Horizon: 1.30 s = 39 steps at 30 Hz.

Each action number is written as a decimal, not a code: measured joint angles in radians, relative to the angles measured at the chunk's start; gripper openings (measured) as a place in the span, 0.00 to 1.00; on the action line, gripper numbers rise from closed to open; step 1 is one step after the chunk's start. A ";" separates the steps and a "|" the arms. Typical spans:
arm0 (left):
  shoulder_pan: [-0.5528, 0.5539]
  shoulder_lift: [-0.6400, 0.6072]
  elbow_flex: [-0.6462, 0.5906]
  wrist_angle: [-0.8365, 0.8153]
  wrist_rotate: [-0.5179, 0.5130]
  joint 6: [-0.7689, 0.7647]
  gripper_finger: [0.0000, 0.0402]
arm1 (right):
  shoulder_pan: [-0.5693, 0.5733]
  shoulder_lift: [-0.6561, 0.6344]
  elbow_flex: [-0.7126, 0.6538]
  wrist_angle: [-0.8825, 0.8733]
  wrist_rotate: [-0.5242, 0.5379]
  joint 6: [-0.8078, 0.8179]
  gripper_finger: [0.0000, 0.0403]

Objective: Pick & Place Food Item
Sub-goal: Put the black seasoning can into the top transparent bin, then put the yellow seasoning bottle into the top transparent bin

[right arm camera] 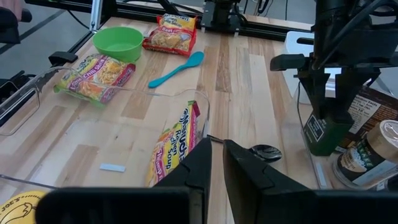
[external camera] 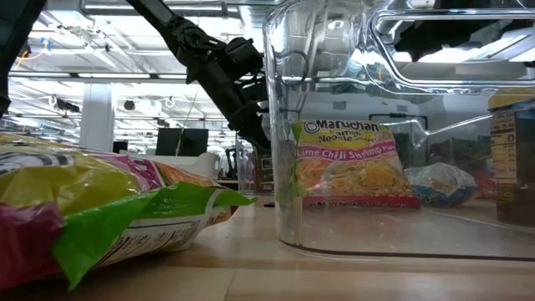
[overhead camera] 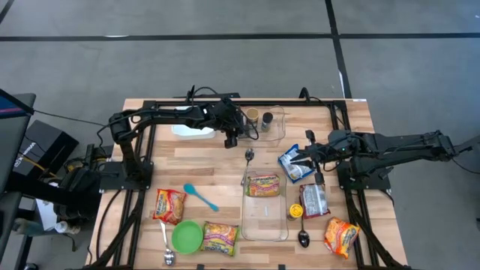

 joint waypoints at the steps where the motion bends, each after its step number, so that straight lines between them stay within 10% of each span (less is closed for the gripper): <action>1: 0.000 0.000 0.000 0.000 0.000 0.000 0.35 | 0.000 0.000 0.000 0.000 0.000 0.000 0.09; 39: -0.013 -0.002 -0.002 0.080 0.000 -0.004 0.51 | 0.001 0.000 0.000 -0.004 0.000 0.000 0.09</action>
